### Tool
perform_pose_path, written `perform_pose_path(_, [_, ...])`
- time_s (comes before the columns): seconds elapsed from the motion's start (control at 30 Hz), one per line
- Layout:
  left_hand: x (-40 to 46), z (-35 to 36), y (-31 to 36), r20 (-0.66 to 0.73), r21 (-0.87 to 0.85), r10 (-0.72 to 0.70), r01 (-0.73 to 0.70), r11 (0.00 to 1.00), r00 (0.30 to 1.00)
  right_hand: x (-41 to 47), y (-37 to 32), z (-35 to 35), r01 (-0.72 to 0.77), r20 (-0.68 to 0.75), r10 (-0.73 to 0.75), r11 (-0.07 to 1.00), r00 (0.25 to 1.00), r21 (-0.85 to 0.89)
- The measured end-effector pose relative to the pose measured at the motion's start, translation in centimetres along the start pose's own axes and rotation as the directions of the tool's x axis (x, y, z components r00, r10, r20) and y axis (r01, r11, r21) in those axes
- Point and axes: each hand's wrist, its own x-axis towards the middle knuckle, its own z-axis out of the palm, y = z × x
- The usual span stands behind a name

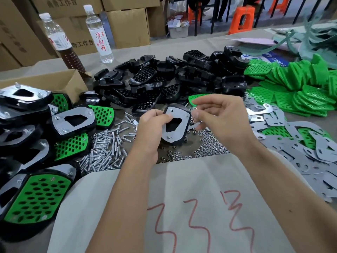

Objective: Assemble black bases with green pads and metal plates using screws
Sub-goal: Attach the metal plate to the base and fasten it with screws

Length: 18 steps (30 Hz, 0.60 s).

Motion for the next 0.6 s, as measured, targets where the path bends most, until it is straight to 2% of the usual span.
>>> perform_pose_path(0.1, [-0.3,0.0,0.0,0.089,0.039,0.018,-0.022,0.999,0.996,-0.2,0.5,0.3,0.085,-0.051,-0.085,0.996,0.995,-0.011])
perform_pose_path(0.2, [-0.5,0.0,0.0,0.175,0.068,0.044,-0.057,0.996,0.984,-0.2,1.1,0.5,0.166,-0.019,-0.171,0.974,0.985,-0.153])
perform_pose_path(0.33, [-0.6,0.1,0.0,0.217,0.077,0.073,-0.092,0.993,0.973,-0.2,1.3,0.7,0.151,0.058,-0.147,0.985,0.987,-0.085])
perform_pose_path(0.6, [-0.1,-0.1,-0.6,0.197,0.077,0.021,-0.036,0.996,0.98,-0.1,1.5,0.2,0.109,0.133,-0.095,0.988,0.987,-0.109])
